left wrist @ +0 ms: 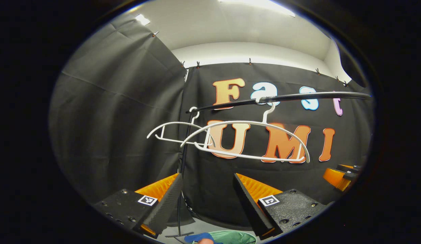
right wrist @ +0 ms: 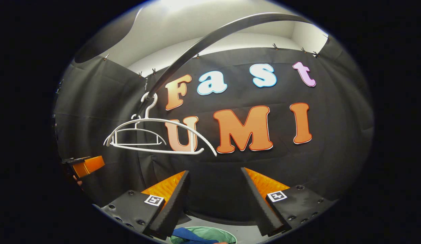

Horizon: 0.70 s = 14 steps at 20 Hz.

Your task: Grasp the clothes on the hanger with both hands and then place them into the laundry hamper below.

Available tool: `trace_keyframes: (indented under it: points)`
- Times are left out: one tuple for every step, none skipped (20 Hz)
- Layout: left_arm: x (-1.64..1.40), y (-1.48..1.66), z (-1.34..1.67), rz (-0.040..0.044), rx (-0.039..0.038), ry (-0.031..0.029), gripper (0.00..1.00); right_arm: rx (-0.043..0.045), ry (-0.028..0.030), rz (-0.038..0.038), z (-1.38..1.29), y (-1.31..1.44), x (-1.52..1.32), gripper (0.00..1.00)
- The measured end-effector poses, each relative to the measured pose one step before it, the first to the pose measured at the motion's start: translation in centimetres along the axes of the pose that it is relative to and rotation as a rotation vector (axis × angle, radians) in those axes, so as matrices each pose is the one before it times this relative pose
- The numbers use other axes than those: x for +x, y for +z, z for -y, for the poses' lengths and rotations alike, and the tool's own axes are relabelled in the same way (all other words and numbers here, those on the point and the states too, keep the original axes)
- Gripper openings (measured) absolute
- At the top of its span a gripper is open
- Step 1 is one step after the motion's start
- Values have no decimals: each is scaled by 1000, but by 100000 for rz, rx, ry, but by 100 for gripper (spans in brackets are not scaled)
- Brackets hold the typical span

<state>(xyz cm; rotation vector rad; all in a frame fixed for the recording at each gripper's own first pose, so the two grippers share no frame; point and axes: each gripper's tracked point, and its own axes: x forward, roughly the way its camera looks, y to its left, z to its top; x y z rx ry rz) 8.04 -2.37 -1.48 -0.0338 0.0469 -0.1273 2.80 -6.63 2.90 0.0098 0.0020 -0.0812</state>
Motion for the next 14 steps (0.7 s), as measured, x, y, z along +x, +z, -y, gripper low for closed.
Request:
trace_keyframes:
  points:
    - [44,-79,56,8,-298,-291,89,169,293,-145,-43,-136,72,95]
    - [-15,-37,51,-75,-479,-142,89,341,471,-300,-185,-107,-30,95]
    - [-28,-151,-91,-283,-365,-63,89,356,280,-494,-84,-133,124,95]
    - [-40,11,-144,-71,-370,28,89,264,170,-420,-160,-142,-41,95]
    - [-1,-90,-82,91,-333,5,94,212,143,-116,-109,-160,63,95]
    - [17,-96,-209,-170,-132,156,89,85,217,-316,-126,-40,-69,95]
    - [18,-110,-96,-350,137,206,89,148,134,-38,-100,-104,105,95]
    - [-8,17,-191,-204,234,252,89,105,-56,26,-10,1,-66,84]
    - [63,-12,-164,-4,31,159,94,201,171,-179,-78,-45,68,84]
    - [-61,11,10,-20,-8,-303,94,359,342,-353,-160,-125,-132,84]
    - [49,-48,32,-355,80,-340,94,384,368,-237,-87,-58,-40,84]
    - [17,59,-101,-86,229,74,94,347,132,119,-112,-23,-146,84]
    - [-49,69,-85,166,222,85,94,208,-160,-35,54,-124,7,84]
    - [5,2,-99,241,26,9,89,158,-144,-146,118,56,-180,84]
